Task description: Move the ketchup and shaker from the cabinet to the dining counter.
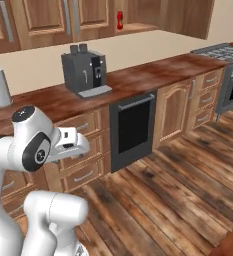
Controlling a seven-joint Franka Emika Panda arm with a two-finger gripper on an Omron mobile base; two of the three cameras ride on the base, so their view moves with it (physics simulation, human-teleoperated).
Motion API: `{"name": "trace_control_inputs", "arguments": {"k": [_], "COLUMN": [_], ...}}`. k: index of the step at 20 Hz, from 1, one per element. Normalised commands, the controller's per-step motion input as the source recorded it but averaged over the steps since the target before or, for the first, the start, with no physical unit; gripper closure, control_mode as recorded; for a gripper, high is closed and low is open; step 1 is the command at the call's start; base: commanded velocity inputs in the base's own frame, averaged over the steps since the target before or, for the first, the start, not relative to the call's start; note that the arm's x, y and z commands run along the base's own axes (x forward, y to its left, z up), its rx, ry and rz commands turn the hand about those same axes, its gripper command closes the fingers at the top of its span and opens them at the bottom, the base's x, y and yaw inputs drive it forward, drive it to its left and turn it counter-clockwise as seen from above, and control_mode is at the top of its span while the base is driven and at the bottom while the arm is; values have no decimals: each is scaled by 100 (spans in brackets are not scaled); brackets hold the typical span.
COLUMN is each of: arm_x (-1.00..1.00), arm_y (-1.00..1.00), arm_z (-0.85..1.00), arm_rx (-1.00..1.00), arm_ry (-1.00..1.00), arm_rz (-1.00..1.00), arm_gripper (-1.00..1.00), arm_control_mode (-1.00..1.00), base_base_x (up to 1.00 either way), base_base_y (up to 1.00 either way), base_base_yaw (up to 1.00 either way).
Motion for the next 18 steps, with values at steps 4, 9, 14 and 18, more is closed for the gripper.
{"name": "trace_control_inputs", "arguments": {"k": [4, 9, 14, 18], "arm_x": [0, 0, 0, 0], "arm_y": [0, 0, 0, 0], "arm_z": [0, 0, 0, 0], "arm_rx": [0, 0, 0, 0], "arm_ry": [0, 0, 0, 0], "arm_rz": [0, 0, 0, 0], "arm_gripper": [-100, -100, -100, -100], "arm_control_mode": [100, 100, 100, 100], "base_base_x": [87, 77, 80, 94], "base_base_y": [25, 14, 0, -14], "base_base_yaw": [-22, -29, -19, 0]}}
